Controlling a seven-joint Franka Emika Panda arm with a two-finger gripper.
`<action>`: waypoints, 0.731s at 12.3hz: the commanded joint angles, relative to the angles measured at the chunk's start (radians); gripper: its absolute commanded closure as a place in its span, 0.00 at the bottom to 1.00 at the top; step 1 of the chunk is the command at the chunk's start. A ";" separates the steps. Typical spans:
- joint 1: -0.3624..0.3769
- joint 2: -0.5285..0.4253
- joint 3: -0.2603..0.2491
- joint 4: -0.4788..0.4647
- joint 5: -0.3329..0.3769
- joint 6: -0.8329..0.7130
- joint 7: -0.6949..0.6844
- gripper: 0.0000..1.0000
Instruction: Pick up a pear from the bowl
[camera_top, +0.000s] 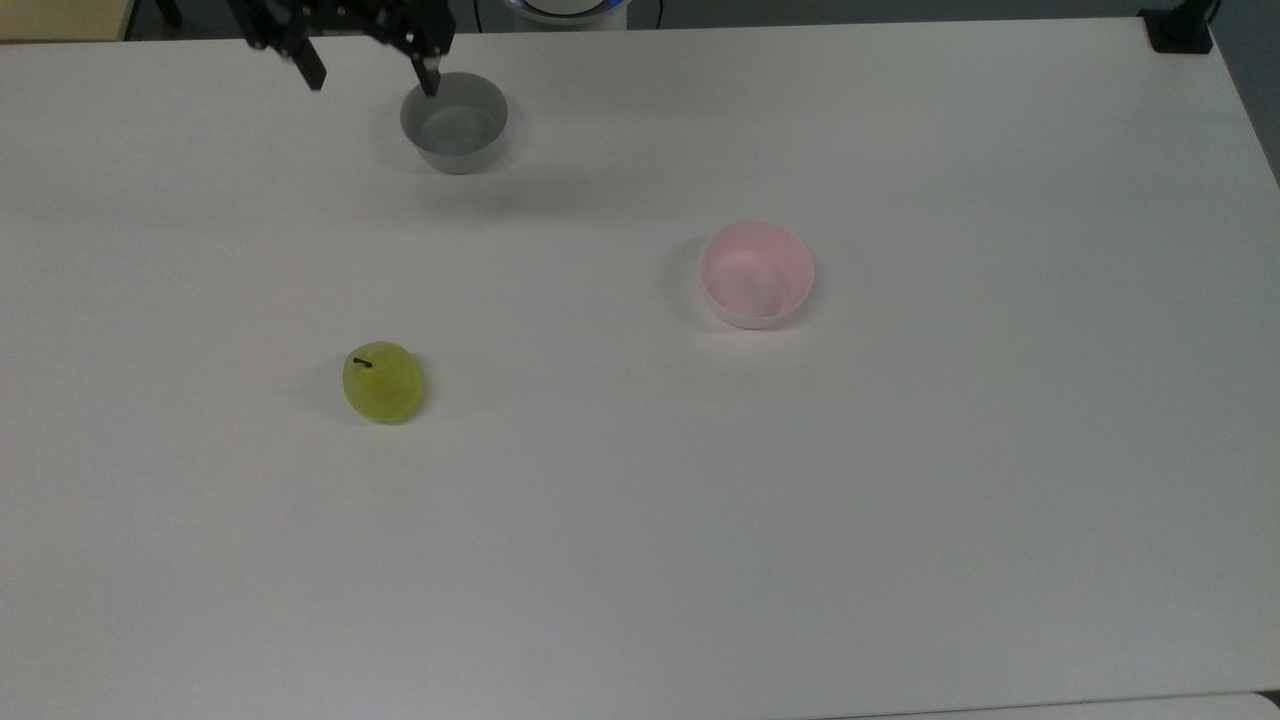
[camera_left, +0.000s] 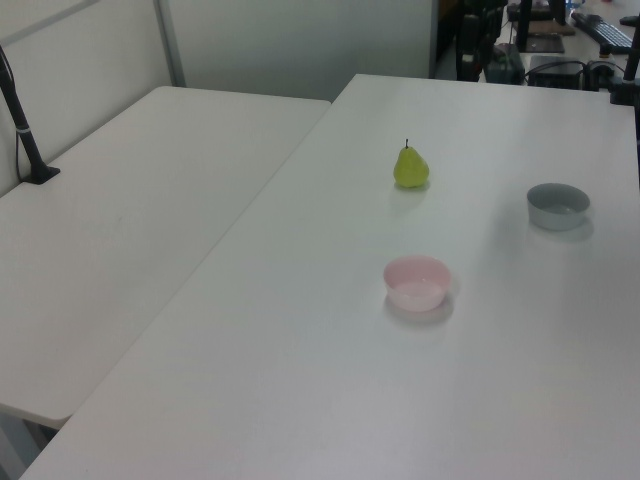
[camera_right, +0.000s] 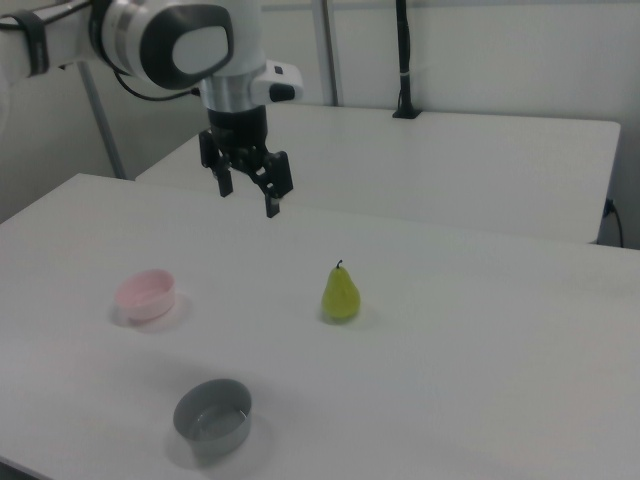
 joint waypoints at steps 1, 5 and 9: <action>0.007 -0.065 0.044 -0.003 -0.001 -0.091 0.100 0.00; 0.028 -0.076 0.103 0.005 -0.065 -0.084 0.072 0.00; 0.021 -0.062 0.115 -0.026 -0.090 0.035 -0.060 0.00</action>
